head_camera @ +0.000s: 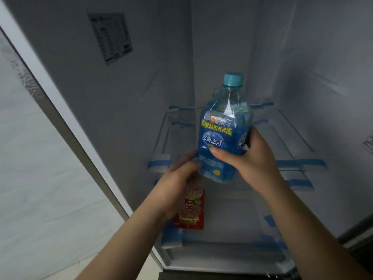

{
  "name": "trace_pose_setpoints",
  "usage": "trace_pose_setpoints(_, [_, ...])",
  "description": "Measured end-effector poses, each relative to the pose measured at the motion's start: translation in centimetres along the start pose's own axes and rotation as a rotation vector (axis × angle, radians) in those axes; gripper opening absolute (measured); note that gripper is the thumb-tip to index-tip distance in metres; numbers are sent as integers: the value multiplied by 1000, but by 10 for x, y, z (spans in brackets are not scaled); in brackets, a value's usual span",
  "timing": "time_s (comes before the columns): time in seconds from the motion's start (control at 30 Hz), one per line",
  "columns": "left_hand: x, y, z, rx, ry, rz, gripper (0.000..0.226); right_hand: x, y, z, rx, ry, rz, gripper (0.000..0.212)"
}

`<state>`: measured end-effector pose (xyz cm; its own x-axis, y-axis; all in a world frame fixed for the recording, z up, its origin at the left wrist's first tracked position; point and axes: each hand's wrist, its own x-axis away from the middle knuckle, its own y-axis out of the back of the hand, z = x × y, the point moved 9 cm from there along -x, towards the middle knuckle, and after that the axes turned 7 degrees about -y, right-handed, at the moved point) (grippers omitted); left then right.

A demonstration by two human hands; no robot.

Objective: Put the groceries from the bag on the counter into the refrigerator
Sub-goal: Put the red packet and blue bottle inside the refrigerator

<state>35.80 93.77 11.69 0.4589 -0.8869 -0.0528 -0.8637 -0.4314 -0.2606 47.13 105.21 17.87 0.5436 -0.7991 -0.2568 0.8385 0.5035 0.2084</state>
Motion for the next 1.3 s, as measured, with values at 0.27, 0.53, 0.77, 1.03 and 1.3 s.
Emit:
trace_pose_setpoints(0.27, [-29,7,-28,-432,-127,-6,45,-32,-15,0,-61,36,-59,64])
trace_pose_setpoints(0.53, [-59,19,-22,-662,-196,-29,49,-54,-28,-4,-12,55,-51,69])
trace_pose_setpoints(0.77, [-68,30,-22,-766,-300,-187,55,-67,-45,-20,-52,26,-47,71])
trace_pose_setpoints(1.03, [-77,43,-31,-781,-378,-285,60,-95,-66,-27,26,49,43,78])
trace_pose_setpoints(1.3, [-100,48,-29,-761,-345,-284,51,-134,-80,-28,143,59,194,78])
